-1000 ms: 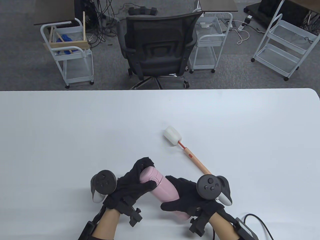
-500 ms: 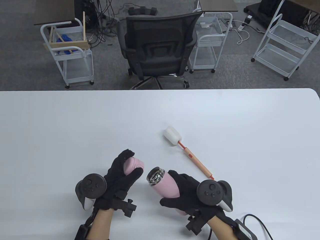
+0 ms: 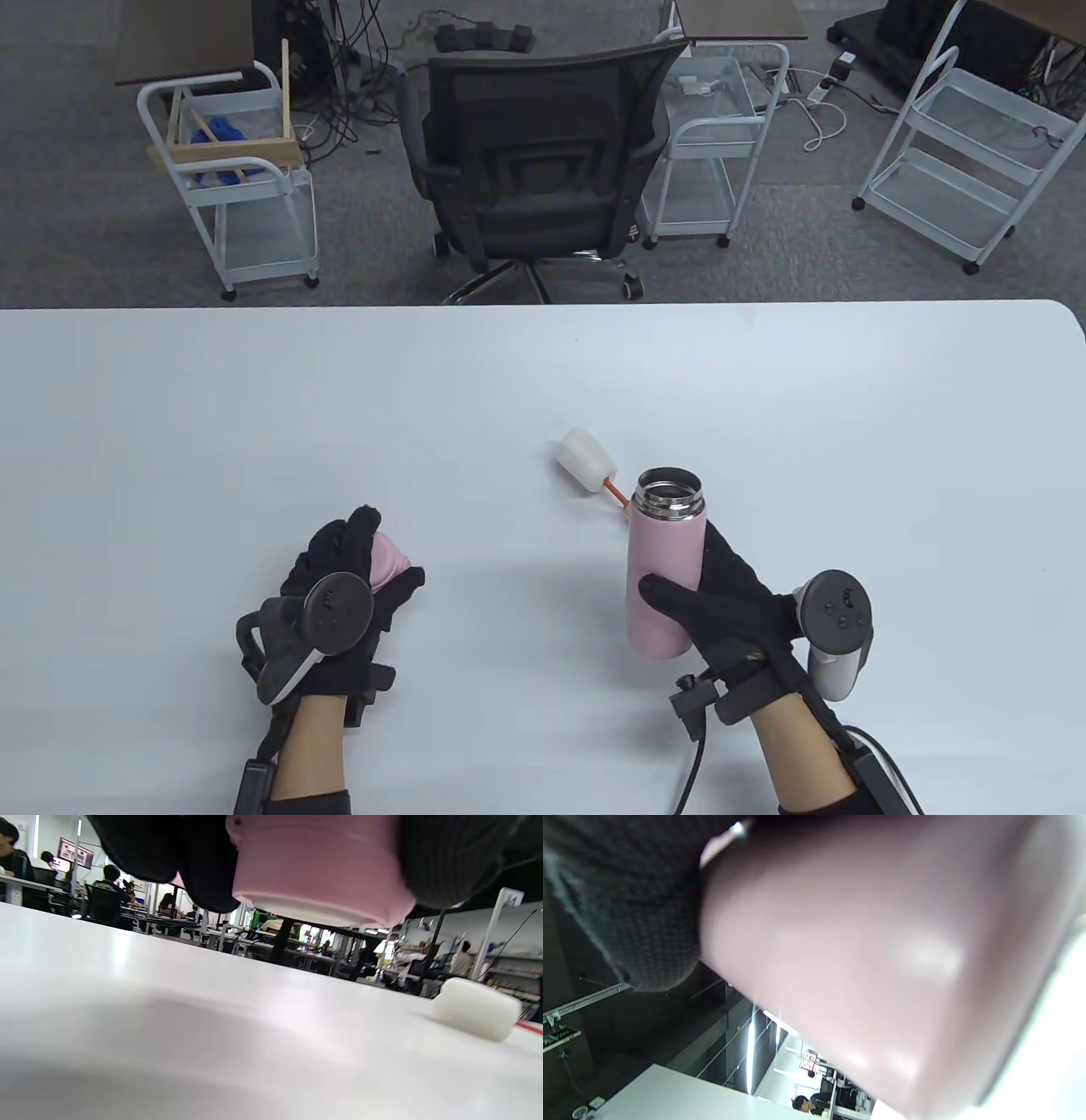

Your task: Insert cup brush into the thermos (Clean the thermos with cup brush)

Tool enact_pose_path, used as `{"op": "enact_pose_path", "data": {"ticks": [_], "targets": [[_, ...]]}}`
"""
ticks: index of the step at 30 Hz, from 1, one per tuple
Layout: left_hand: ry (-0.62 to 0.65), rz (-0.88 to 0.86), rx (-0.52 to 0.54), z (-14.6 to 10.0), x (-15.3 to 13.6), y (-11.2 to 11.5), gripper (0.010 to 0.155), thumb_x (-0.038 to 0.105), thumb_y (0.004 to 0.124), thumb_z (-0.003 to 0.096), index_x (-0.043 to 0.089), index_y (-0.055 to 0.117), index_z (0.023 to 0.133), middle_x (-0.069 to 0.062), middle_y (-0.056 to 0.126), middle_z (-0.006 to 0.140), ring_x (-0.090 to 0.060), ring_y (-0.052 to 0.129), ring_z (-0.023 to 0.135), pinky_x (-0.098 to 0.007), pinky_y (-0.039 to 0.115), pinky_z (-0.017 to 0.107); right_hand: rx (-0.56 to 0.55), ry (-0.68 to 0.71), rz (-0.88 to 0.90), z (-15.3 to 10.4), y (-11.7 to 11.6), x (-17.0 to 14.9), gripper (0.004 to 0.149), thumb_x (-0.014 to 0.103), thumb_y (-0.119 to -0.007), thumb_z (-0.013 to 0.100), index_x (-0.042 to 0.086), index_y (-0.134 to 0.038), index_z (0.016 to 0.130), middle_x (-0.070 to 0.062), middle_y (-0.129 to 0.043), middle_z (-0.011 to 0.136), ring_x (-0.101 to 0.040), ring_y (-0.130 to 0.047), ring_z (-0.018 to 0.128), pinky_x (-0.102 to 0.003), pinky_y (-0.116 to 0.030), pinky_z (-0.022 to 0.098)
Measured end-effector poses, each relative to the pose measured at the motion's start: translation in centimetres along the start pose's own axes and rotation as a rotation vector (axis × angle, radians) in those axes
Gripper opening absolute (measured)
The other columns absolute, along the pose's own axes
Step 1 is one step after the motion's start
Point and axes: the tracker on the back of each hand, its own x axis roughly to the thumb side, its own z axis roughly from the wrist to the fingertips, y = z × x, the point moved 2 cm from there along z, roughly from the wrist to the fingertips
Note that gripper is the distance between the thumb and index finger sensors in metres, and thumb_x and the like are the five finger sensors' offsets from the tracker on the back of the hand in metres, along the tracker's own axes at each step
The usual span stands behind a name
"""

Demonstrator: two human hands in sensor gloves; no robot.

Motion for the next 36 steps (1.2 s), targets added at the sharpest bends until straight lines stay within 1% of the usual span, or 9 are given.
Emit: {"op": "enact_pose_path", "data": {"ticks": [4,15,16,20,24,27,30,33,36], "targets": [[-0.062,0.046,-0.076,0.3,-0.8,1.3,0.083,0.057,0.079,0.0597,0.019,0.037,0.121,-0.022,0.05,0.12,-0.047,0.073,0.101,-0.068,0.061,0.07,-0.025,-0.009,0.029,0.4,0.8,-1.1,0.087,0.063,-0.087,0.04,0.018,-0.052,0.106,-0.015,-0.062,0.105,-0.043,-0.073,0.088,-0.057,-0.069,0.063],[-0.101,0.082,-0.227,0.8,-1.8,3.5,0.083,0.056,0.077,0.0608,0.018,0.034,0.121,-0.021,0.048,0.122,-0.045,0.07,0.106,-0.065,0.061,0.072,-0.06,-0.046,0.067,0.7,1.9,-2.2,0.087,0.062,-0.088,0.04,0.018,-0.052,0.106,-0.014,-0.061,0.105,-0.043,-0.072,0.088,-0.056,-0.069,0.063],[-0.101,0.073,-0.24,0.9,-1.9,3.7,0.083,0.056,0.076,0.0608,0.018,0.034,0.121,-0.021,0.047,0.122,-0.045,0.07,0.107,-0.064,0.062,0.073,-0.062,-0.046,0.067,0.7,2.0,-2.2,0.085,0.061,-0.088,0.042,0.018,-0.052,0.106,-0.014,-0.061,0.105,-0.043,-0.072,0.088,-0.056,-0.069,0.063],[-0.119,0.034,-0.237,0.9,-2.2,3.8,0.083,0.056,0.076,0.0609,0.019,0.033,0.121,-0.021,0.047,0.123,-0.045,0.069,0.109,-0.063,0.062,0.073,-0.063,-0.05,0.073,0.8,2.2,-2.3,0.085,0.061,-0.087,0.042,0.018,-0.052,0.106,-0.014,-0.061,0.105,-0.043,-0.072,0.088,-0.056,-0.069,0.063],[-0.111,-0.029,-0.276,0.7,-2.6,3.6,0.089,0.061,0.074,0.061,0.017,0.027,0.122,-0.024,0.043,0.125,-0.051,0.056,0.114,-0.069,0.056,0.073,-0.068,-0.056,0.078,0.8,2.3,-2.3,0.085,0.061,-0.087,0.042,0.018,-0.051,0.106,-0.015,-0.061,0.105,-0.043,-0.072,0.088,-0.056,-0.069,0.063],[-0.096,-0.071,-0.217,0.4,-2.5,2.5,0.092,0.064,0.072,0.0606,0.014,0.026,0.122,-0.027,0.037,0.126,-0.054,0.047,0.115,-0.072,0.054,0.073,-0.062,-0.053,0.075,0.8,2.2,-2.3,0.085,0.06,-0.086,0.044,0.017,-0.05,0.106,-0.016,-0.061,0.105,-0.044,-0.072,0.088,-0.056,-0.07,0.063],[-0.023,-0.134,-0.091,0.1,-1.4,0.8,0.091,0.066,0.068,0.0608,0.012,0.026,0.122,-0.027,0.036,0.126,-0.054,0.044,0.115,-0.073,0.052,0.072,-0.037,-0.053,0.068,0.8,1.8,-2.1,0.084,0.059,-0.085,0.046,0.014,-0.049,0.107,-0.019,-0.06,0.106,-0.046,-0.073,0.089,-0.055,-0.071,0.063],[0.075,-0.271,0.022,-0.3,0.2,-0.5,0.09,0.066,0.065,0.0613,0.011,0.027,0.122,-0.027,0.037,0.126,-0.054,0.045,0.115,-0.073,0.053,0.072,-0.004,-0.049,0.065,0.9,1.2,-2.0,0.084,0.057,-0.084,0.047,0.011,-0.047,0.107,-0.021,-0.059,0.106,-0.047,-0.073,0.09,-0.054,-0.071,0.063],[0.13,-0.435,0.079,-0.7,1.4,-1.3,0.089,0.065,0.064,0.0617,0.01,0.028,0.122,-0.026,0.038,0.126,-0.054,0.046,0.115,-0.072,0.054,0.072,0.022,-0.048,0.059,0.9,0.6,-2.0,0.083,0.057,-0.083,0.049,0.01,-0.046,0.107,-0.022,-0.058,0.106,-0.048,-0.072,0.09,-0.053,-0.072,0.063]]}}
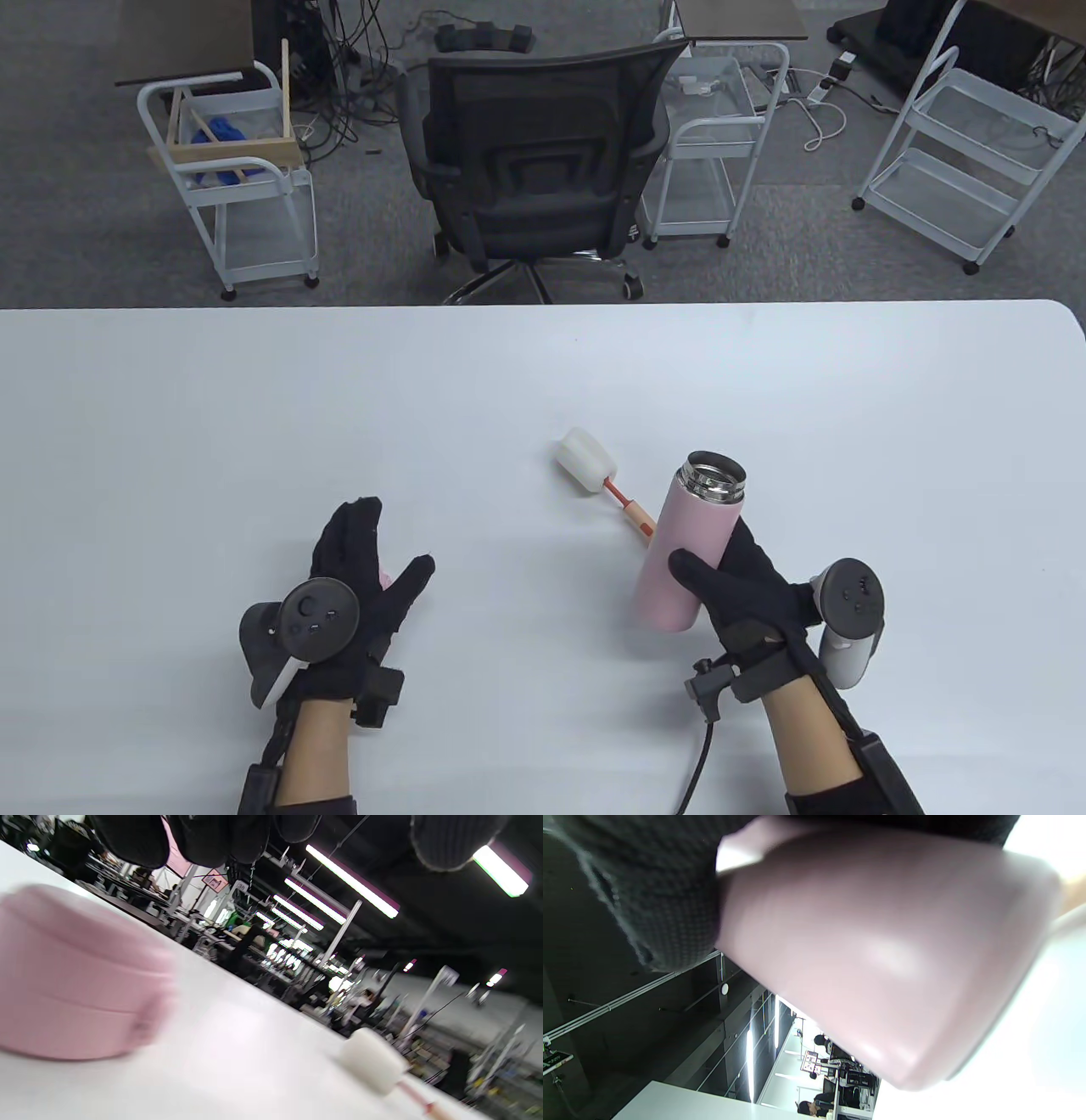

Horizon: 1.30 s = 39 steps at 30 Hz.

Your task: Insert cup brush into the thermos (Clean the thermos with cup brush)

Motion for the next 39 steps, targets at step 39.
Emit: {"op": "enact_pose_path", "data": {"ticks": [39], "targets": [[0.171,-0.572,-0.314,0.1,3.9,4.2,0.077,0.065,0.068,0.0604,0.015,0.039,0.112,-0.025,0.051,0.121,-0.049,0.068,0.108,-0.055,0.074,0.07,0.448,0.004,0.015,0.9,-15.3,1.8,0.042,0.028,-0.058,0.068,0.011,-0.048,0.105,-0.021,-0.057,0.109,-0.047,-0.07,0.096,-0.049,-0.076,0.066]]}}
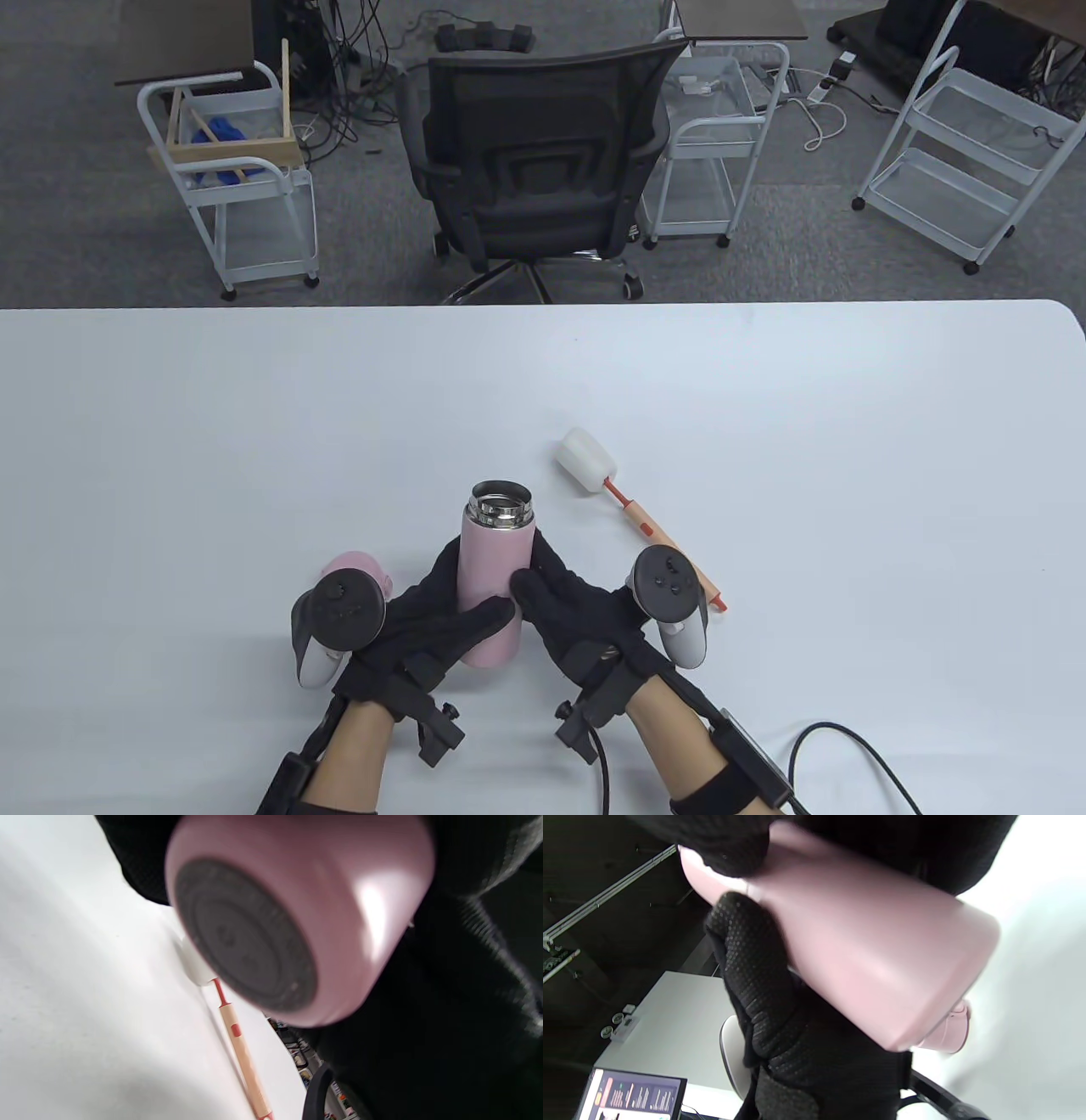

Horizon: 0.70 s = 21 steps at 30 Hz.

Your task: Insert cup brush into the thermos (Clean the thermos with cup brush)

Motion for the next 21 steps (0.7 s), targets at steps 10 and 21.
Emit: {"op": "enact_pose_path", "data": {"ticks": [10,21], "targets": [[0.017,-0.06,0.033,-0.1,-0.4,-0.8,0.082,0.065,0.07,0.0573,0.012,0.037,0.11,-0.022,0.051,0.117,-0.051,0.065,0.105,-0.057,0.072,0.069,-0.255,0.043,-0.253,-2.0,5.2,1.3,0.068,0.048,-0.076,0.059,0.007,-0.058,0.111,-0.018,-0.077,0.1,-0.04,-0.087,0.08,-0.058,-0.072,0.061],[-0.009,-0.1,0.152,-0.5,-1.0,-1.9,0.083,0.068,0.066,0.0574,0.014,0.034,0.111,-0.025,0.047,0.116,-0.051,0.061,0.103,-0.059,0.067,0.07,-0.537,-0.194,-0.736,-3.1,9.9,0.6,0.079,0.055,-0.083,0.054,0.007,-0.057,0.111,-0.019,-0.074,0.098,-0.038,-0.084,0.075,-0.058,-0.069,0.061]]}}
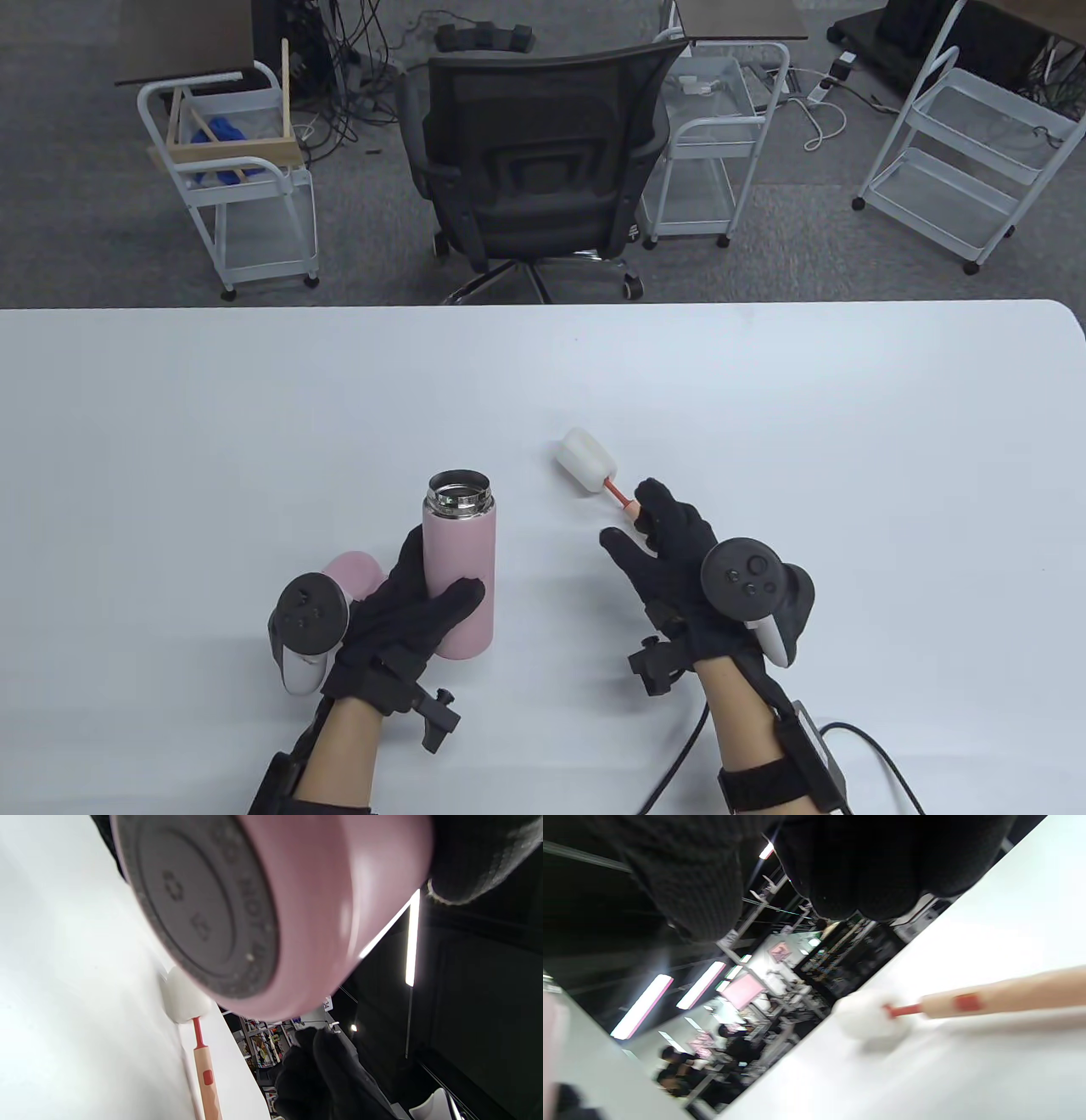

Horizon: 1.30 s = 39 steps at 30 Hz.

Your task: Insert cup brush into the thermos (Clean the thermos with cup brush)

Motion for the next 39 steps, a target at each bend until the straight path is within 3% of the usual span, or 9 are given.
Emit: {"op": "enact_pose_path", "data": {"ticks": [9,16,24,31,39], "targets": [[-0.026,0.027,0.013,0.1,-0.6,-0.2,0.083,0.069,0.065,0.0573,0.014,0.035,0.111,-0.025,0.048,0.115,-0.051,0.062,0.102,-0.059,0.067,0.07,0.115,-0.172,-0.412,3.4,-2.7,-2.0,0.078,0.054,-0.083,0.053,0.01,-0.057,0.112,-0.021,-0.066,0.109,-0.048,-0.075,0.09,-0.063,-0.064,0.066],[-0.015,0.011,0.011,0.0,-0.4,-0.2,0.082,0.069,0.065,0.058,0.014,0.034,0.111,-0.025,0.048,0.115,-0.051,0.062,0.102,-0.059,0.067,0.07,0.231,-0.277,-0.575,5.1,-5.5,-3.4,0.075,0.053,-0.083,0.053,0.012,-0.06,0.111,-0.02,-0.072,0.107,-0.046,-0.08,0.087,-0.062,-0.066,0.065],[-0.009,0.028,0.005,0.0,-0.3,-0.1,0.082,0.069,0.065,0.0581,0.014,0.034,0.111,-0.026,0.047,0.115,-0.051,0.061,0.102,-0.06,0.067,0.07,0.225,-0.28,-0.676,5.3,-6.8,-3.7,0.058,0.047,-0.086,0.052,0.023,-0.073,0.104,-0.015,-0.076,0.102,-0.04,-0.084,0.082,-0.061,-0.066,0.066],[-0.007,0.03,-0.003,0.0,-0.4,0.0,0.082,0.068,0.064,0.0584,0.014,0.034,0.111,-0.026,0.048,0.115,-0.052,0.062,0.101,-0.06,0.067,0.069,0.183,-0.244,-0.615,4.3,-5.4,-3.6,0.052,0.04,-0.085,0.054,0.021,-0.075,0.102,-0.012,-0.082,0.097,-0.036,-0.09,0.077,-0.058,-0.071,0.063],[-0.004,0.065,-0.009,0.0,-0.1,0.2,0.082,0.068,0.065,0.0584,0.014,0.035,0.111,-0.026,0.048,0.115,-0.052,0.062,0.101,-0.06,0.067,0.069,0.094,-0.072,-0.385,1.2,-0.4,-2.9,0.053,0.039,-0.083,0.056,0.019,-0.073,0.104,-0.014,-0.08,0.099,-0.037,-0.088,0.079,-0.058,-0.071,0.063]]}}
